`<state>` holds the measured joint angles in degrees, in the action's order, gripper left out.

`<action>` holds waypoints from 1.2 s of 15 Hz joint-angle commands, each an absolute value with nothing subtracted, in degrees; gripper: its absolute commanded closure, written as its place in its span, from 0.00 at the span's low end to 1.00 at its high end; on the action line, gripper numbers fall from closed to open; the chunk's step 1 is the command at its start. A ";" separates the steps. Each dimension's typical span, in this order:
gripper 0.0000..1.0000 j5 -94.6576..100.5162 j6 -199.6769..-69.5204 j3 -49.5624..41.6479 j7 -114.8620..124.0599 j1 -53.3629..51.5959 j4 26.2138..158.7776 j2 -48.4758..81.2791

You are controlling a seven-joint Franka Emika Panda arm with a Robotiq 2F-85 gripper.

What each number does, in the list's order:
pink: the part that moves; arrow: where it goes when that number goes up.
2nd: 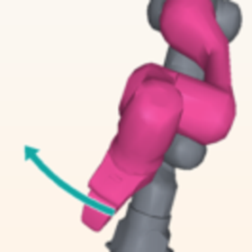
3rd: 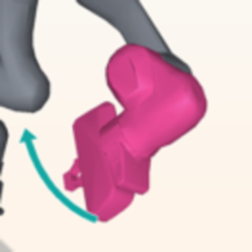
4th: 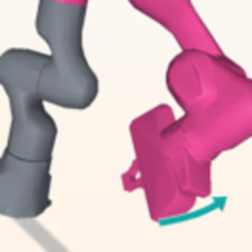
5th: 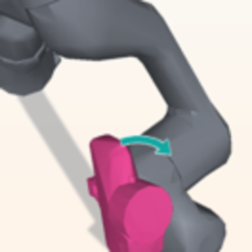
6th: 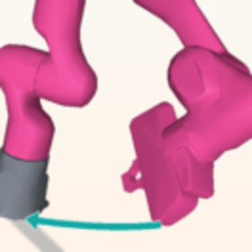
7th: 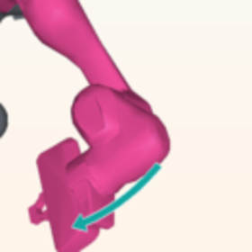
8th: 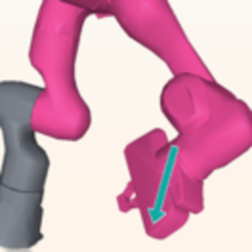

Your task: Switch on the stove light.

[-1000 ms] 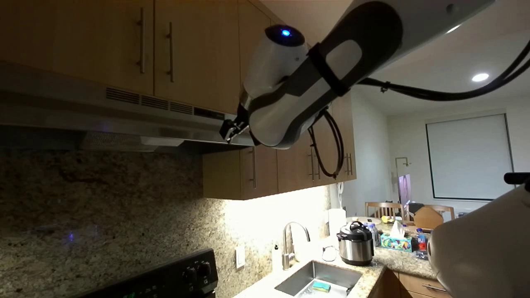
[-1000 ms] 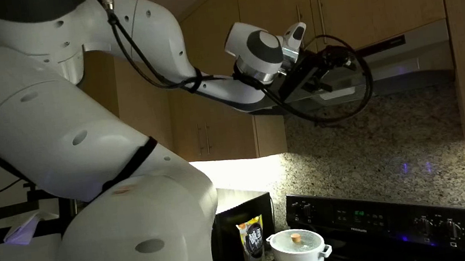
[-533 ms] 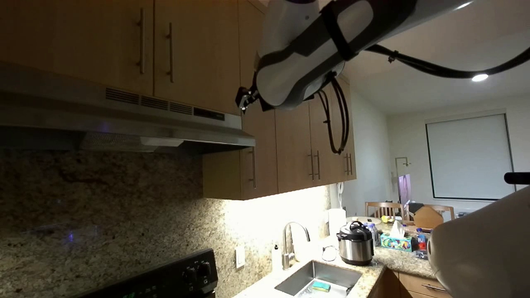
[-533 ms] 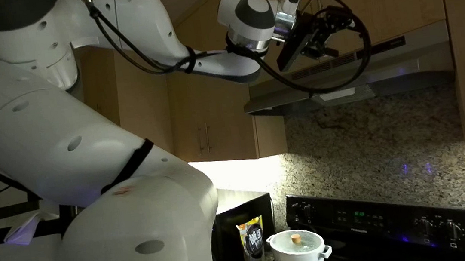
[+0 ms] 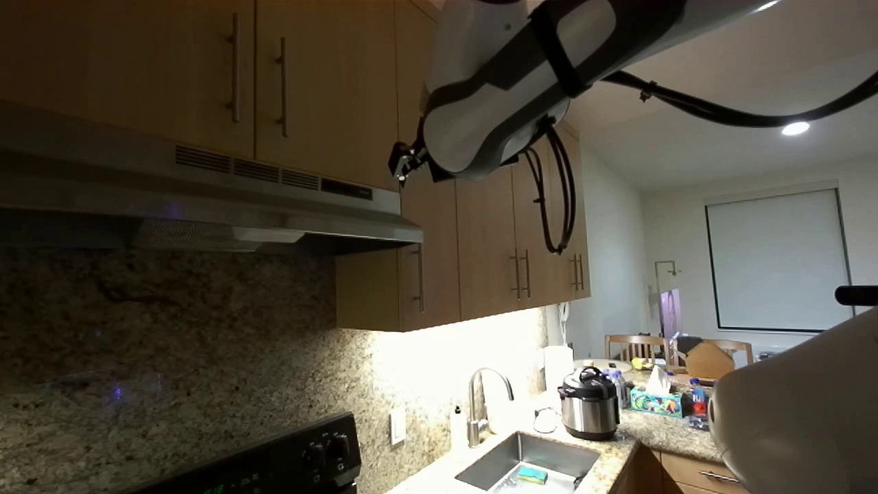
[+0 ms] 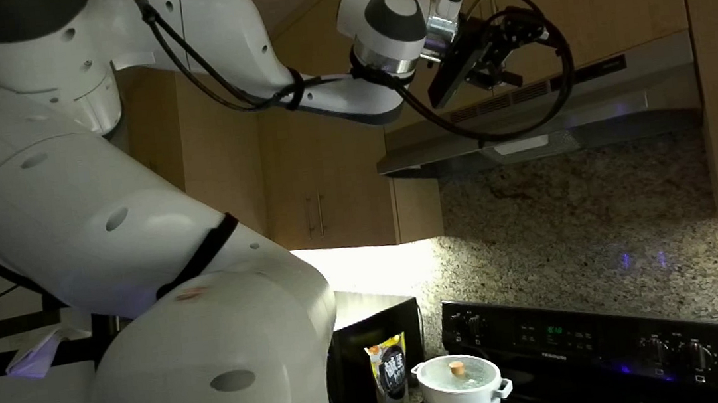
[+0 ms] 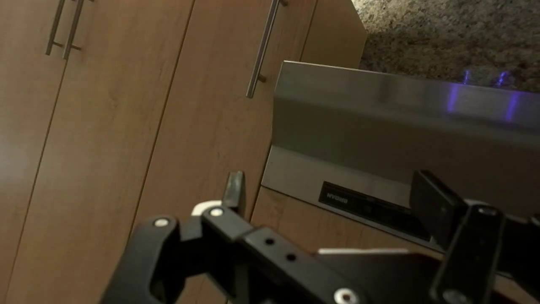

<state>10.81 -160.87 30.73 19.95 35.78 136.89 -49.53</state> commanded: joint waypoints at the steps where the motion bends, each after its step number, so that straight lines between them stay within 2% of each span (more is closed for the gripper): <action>1: 0.00 12.54 -160.65 30.03 21.13 34.93 136.77 -49.14; 6: 0.00 12.83 -160.05 30.89 21.88 35.80 137.04 -50.01; 10: 0.00 14.72 -165.63 30.33 20.12 36.20 135.95 -48.20; 15: 0.00 15.05 -175.47 26.20 12.31 32.55 131.63 -39.26; 18: 0.00 15.15 -177.71 21.96 5.43 26.47 127.15 -31.29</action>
<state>14.03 -174.84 26.59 12.56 33.17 132.35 -40.64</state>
